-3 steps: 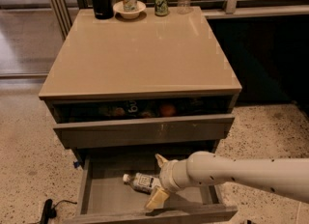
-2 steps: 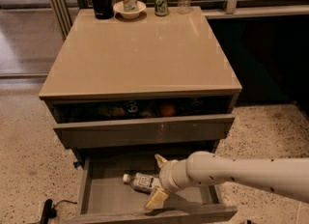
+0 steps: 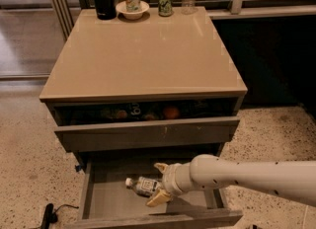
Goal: Pick blue plastic bottle from middle drawer and place on counter
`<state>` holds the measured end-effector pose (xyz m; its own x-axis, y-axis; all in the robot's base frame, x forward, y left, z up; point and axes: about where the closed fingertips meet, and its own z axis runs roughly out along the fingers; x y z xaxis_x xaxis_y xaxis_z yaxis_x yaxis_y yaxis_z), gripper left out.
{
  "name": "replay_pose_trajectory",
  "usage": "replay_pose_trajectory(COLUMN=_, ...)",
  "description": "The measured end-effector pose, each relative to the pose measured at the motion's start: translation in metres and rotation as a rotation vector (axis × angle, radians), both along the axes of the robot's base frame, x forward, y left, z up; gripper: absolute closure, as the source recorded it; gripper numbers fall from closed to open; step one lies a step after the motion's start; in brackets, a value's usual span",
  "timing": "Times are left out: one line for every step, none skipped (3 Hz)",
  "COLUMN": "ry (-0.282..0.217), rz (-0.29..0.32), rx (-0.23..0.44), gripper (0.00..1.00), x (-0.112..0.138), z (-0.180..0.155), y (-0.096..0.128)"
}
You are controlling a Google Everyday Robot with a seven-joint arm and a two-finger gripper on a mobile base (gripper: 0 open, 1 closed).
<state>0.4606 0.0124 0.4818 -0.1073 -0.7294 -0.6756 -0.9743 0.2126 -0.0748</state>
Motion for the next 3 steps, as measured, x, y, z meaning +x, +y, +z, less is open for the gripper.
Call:
replay_pose_trajectory(ry=-0.004, rz=0.002, rx=-0.006, gripper=0.06, x=0.006, z=-0.010, y=0.004)
replay_pose_trajectory(ry=-0.010, rz=0.002, rx=-0.014, gripper=0.03, x=0.011, z=-0.022, y=0.007)
replay_pose_trajectory(ry=-0.012, rz=-0.003, rx=-0.026, gripper=0.10, x=0.017, z=-0.041, y=0.010)
